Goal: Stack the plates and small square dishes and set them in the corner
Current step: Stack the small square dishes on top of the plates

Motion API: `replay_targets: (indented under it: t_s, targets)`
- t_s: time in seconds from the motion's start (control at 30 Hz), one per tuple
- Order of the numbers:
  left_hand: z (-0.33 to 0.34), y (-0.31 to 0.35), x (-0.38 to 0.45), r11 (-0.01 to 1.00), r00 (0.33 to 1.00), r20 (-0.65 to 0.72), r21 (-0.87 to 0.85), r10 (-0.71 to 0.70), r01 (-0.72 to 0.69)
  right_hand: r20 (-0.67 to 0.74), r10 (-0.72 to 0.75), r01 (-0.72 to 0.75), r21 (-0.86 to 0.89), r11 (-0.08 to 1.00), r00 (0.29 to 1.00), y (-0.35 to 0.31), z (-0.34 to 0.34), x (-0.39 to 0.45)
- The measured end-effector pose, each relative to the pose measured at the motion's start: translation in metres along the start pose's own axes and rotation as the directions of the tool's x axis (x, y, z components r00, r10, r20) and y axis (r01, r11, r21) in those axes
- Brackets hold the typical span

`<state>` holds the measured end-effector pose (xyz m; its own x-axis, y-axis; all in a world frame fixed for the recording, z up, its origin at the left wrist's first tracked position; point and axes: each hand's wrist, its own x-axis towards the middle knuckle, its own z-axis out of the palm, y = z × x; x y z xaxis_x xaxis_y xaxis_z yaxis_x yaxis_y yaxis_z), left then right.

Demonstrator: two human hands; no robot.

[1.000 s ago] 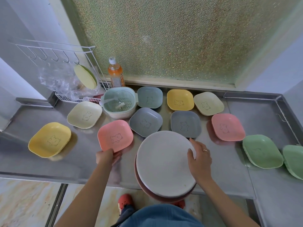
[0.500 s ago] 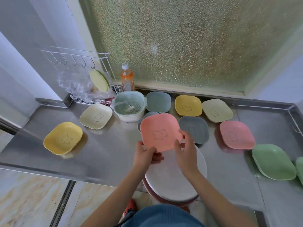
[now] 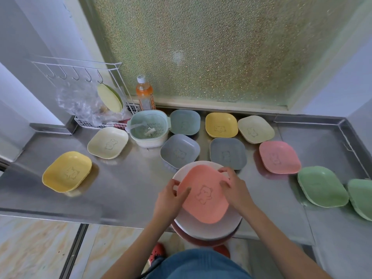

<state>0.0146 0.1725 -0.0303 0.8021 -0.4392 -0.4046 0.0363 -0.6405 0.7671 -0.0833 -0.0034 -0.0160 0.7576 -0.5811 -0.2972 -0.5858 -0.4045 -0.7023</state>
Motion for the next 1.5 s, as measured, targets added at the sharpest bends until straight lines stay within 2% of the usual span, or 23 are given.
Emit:
replay_targets:
  t_s: [0.1,0.17,0.23,0.3,0.4,0.47,0.53,0.6,0.67,0.73,0.9,1.07,1.17,1.27,1.37,1.5]
  targets:
    - [0.004,-0.002,0.003,0.97,0.999,0.02,0.238,0.046,-0.049,-0.058,-0.127,0.108,-0.254,0.961,0.99,0.004,0.002,-0.004]
    - [0.007,-0.001,0.002,0.907,0.996,0.056,0.412,0.069,-0.086,-0.058,-0.219,0.18,-0.394,0.902,0.974,0.01,0.004,-0.004]
    - [0.012,0.001,0.0,0.847,0.993,0.087,0.52,0.076,-0.11,-0.05,-0.253,0.213,-0.399,0.892,0.966,0.017,0.004,0.0]
    - [0.016,0.004,-0.002,0.817,0.995,0.072,0.567,0.073,-0.101,-0.106,-0.255,0.206,-0.337,0.919,0.961,0.024,-0.002,0.008]
    - [0.018,0.005,0.0,0.806,0.997,0.047,0.587,0.057,-0.073,-0.323,-0.236,0.176,-0.204,0.963,0.917,0.039,-0.019,0.029]
    - [0.018,0.006,0.001,0.802,0.998,0.044,0.594,0.045,-0.062,-0.369,-0.191,0.125,-0.196,0.973,0.91,0.049,-0.033,0.043]
    - [0.017,0.007,0.002,0.807,0.999,0.03,0.589,0.027,-0.04,-0.266,-0.13,0.04,-0.319,0.947,0.955,0.059,-0.041,0.055]
    - [0.017,0.007,0.004,0.814,1.0,0.011,0.581,0.012,-0.017,-0.057,-0.046,0.016,-0.446,0.895,0.997,0.073,-0.042,0.066]
    - [0.018,0.006,0.006,0.824,1.0,-0.008,0.567,-0.009,0.013,0.14,0.008,0.067,-0.527,0.847,0.99,0.089,-0.036,0.075]
    - [0.019,0.006,0.007,0.83,0.999,-0.027,0.557,-0.023,0.034,0.185,-0.008,0.107,-0.531,0.841,0.983,0.101,-0.028,0.082]
    - [0.02,0.005,0.006,0.842,0.998,-0.059,0.536,-0.031,0.058,-0.001,-0.07,0.062,-0.456,0.888,0.998,0.095,-0.024,0.08]
    - [0.021,0.0,0.008,0.858,0.998,-0.057,0.511,-0.035,0.059,-0.132,-0.157,0.099,-0.368,0.925,0.979,0.091,-0.03,0.076]
    - [0.019,-0.001,0.011,0.871,0.998,-0.053,0.49,-0.023,0.046,-0.303,-0.193,0.108,-0.275,0.955,0.933,0.072,-0.041,0.072]
    - [0.017,-0.002,0.011,0.877,0.998,-0.056,0.479,-0.013,0.038,-0.374,-0.318,0.253,-0.213,0.944,0.871,0.055,-0.047,0.055]
    - [0.016,-0.001,0.012,0.88,0.999,-0.041,0.473,-0.024,0.04,-0.335,-0.513,0.44,-0.272,0.856,0.79,0.043,-0.037,0.026]
    - [0.013,0.001,0.013,0.881,1.0,-0.028,0.473,-0.013,0.025,-0.154,-0.71,0.615,-0.398,0.681,0.687,0.05,-0.01,-0.01]
